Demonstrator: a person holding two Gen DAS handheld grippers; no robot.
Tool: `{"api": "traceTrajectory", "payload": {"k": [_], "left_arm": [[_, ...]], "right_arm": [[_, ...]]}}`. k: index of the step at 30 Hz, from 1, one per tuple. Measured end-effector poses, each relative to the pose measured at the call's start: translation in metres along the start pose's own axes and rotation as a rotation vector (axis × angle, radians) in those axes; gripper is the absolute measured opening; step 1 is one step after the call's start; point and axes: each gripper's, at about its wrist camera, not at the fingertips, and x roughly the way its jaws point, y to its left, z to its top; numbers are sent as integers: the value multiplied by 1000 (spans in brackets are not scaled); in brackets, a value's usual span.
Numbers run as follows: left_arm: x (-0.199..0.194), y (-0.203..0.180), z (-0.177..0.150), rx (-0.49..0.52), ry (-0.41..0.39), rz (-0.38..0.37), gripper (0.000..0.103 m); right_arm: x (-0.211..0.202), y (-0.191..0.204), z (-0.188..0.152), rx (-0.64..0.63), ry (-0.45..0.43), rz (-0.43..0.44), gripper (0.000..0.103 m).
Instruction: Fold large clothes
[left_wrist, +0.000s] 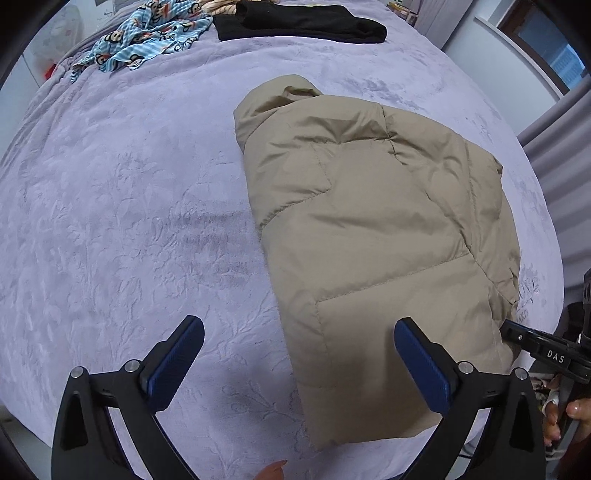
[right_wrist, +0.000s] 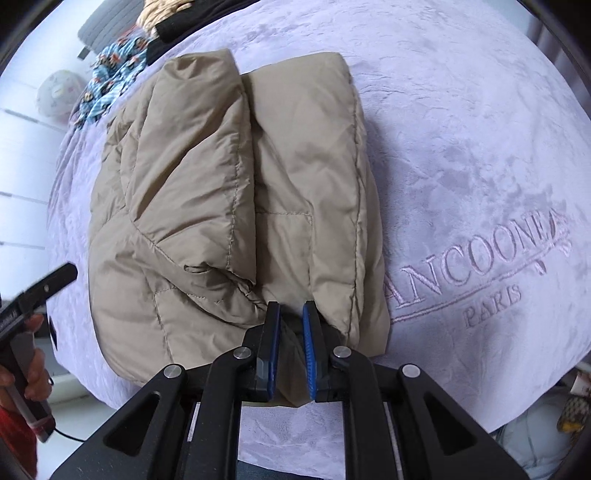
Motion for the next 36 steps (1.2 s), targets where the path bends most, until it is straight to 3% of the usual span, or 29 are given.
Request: {"api": "traceTrajectory", "payload": {"k": [6, 11, 12, 19, 25, 27, 29, 30, 34, 36], "left_arm": [[0, 9, -5, 38, -11, 13, 103], [4, 13, -5, 25, 7, -8, 103], [4, 13, -4, 19, 10, -6, 103], [7, 4, 10, -65, 9, -36, 103], [18, 12, 26, -144, 7, -112, 103], [26, 15, 32, -157, 24, -149, 103], [35, 19, 35, -166, 45, -206, 103], [39, 21, 36, -176, 53, -239, 103], [61, 37, 39, -238, 106, -455, 103], [76, 46, 38, -268, 130, -507, 103]], "right_arm": [[-17, 2, -13, 45, -66, -39, 27], [-38, 7, -13, 36, -139, -53, 70], [-41, 9, -10, 27, -149, -64, 73], [-41, -4, 25, -19, -106, -10, 79], [-23, -21, 59, -14, -41, 103, 80], [-18, -28, 67, -17, -19, 139, 83], [-10, -33, 72, -29, 4, 165, 100], [-5, -37, 75, -27, 16, 192, 103], [19, -55, 85, 31, 89, 318, 103], [34, -63, 90, 71, 117, 374, 103]]}}
